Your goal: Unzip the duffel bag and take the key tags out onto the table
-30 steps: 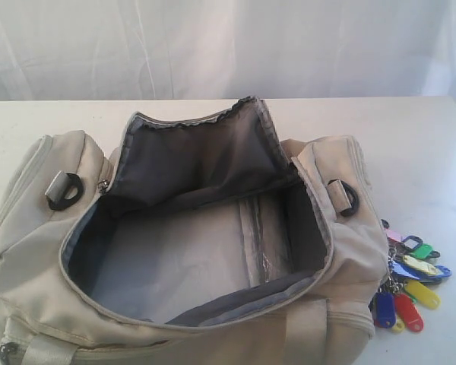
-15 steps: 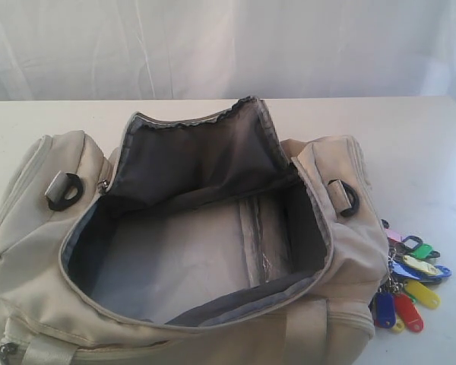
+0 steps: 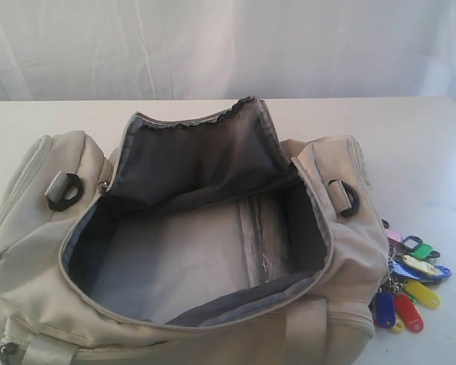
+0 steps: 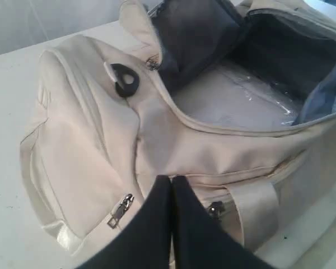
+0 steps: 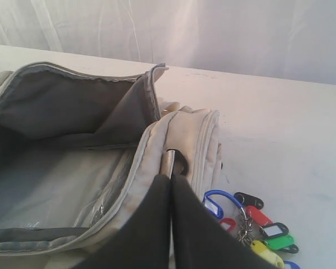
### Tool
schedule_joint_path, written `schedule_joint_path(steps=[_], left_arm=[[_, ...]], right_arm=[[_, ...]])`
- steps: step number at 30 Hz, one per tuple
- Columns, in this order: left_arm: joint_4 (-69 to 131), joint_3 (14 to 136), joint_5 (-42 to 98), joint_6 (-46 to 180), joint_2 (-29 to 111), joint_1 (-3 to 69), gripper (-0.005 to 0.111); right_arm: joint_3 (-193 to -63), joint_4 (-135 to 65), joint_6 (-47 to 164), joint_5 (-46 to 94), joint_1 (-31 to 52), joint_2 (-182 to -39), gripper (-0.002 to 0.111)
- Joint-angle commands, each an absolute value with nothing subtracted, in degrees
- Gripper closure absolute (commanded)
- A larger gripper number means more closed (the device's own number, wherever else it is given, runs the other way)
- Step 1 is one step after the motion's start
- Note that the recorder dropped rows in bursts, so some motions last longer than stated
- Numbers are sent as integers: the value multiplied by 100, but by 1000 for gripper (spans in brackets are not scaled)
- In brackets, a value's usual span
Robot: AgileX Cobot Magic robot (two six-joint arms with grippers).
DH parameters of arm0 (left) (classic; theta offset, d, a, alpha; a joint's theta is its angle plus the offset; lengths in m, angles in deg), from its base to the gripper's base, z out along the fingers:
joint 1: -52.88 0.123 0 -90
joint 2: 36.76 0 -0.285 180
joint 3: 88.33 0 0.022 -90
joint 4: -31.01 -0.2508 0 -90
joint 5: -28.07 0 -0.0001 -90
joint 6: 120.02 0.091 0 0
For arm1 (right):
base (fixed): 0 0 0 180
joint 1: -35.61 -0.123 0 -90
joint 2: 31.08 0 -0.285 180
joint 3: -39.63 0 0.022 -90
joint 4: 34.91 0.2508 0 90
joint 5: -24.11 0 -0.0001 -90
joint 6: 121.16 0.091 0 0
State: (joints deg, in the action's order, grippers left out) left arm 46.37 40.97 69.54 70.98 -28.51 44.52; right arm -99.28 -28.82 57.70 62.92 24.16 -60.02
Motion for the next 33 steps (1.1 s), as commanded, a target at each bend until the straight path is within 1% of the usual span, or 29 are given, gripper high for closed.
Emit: schedule_joint_path(steps=[1,6,11,15,17,22,30,33], left_arm=[[4701,3827,6550,7041,-2898,4925,107],[4701,3317,5876,7041,-2898,5039,107],[4701,2399,5125,7041,-2898,5039,107],[4701,1641,5004,7041,-2898,5039,107],[4713,1445,4926,7019,-2898,5039,107],[4672,1445,4221,7019,-2898,5039,107],[4606,1445,4057,7019,-2898,5048,107],[3922,1445,3976,7019,-2898,5048,107]], right_arm=[[-9905,-2869,5785,6225,2433,-5964,108],[-9905,-2869,5785,6225,2433,-5964,108],[-9905,-2869,5785,6225,2433,-5964,108],[-9905,-2869,5785,6225,2433,-5964,108],[-9905,-2869,5785,6225,2433,-5964,108],[-9905,-2869,5785,6225,2433,-5964,108],[-9905,-2869,5785,6225,2433,-5964,108],[-9905,-2869,5785,6225,2433,-5964,108]])
